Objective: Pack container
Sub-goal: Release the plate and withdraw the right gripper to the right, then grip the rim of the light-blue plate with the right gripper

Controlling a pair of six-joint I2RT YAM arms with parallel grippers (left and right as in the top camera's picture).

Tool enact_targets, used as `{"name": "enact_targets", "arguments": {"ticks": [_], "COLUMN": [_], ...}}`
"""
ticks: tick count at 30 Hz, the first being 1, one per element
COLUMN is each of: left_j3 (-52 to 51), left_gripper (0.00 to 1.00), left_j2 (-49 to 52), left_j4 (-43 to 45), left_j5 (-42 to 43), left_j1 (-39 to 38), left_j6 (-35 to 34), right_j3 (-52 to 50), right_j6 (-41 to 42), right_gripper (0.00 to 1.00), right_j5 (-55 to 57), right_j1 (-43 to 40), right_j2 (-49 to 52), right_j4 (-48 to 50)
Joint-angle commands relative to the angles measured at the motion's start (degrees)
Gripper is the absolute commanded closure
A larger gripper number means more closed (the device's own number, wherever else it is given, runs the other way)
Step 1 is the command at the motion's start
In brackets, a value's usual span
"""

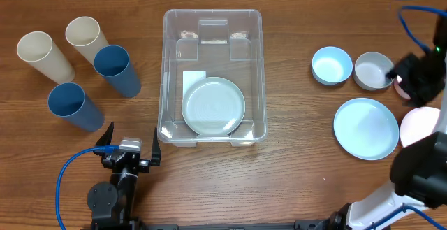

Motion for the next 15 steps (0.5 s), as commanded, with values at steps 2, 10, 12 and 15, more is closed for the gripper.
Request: {"name": "enact_targets", "arguments": {"ticks": [2, 10, 12, 15], "left_j3": [-0.3, -0.3, -0.3, -0.3], "left_gripper": [0.00, 0.00, 0.00, 0.00], "left_j2": [-0.5, -0.5, -0.5, -0.5], "left_j4": [0.0, 0.0, 0.0, 0.0], "left_j5": [-0.1, -0.1, -0.1, -0.1], "left_j1": [0.4, 0.4, 0.4, 0.4], "left_j6": [-0.6, -0.6, -0.6, -0.6], "right_j3": [-17.1, -43.1, -44.5, -44.8], "right_j6": [4.1, 9.6, 9.5, 9.5], "right_gripper": [0.39, 0.39, 0.39, 0.39], "right_j5": [-1.9, -4.6, -3.7, -2.1], "right_j1": [-5.4, -13.0, -13.5, -13.9], "right_j2": [-7.6, -11.9, -11.9, -11.9], "right_j4": [9.5, 27.9, 29.2, 29.5]}}
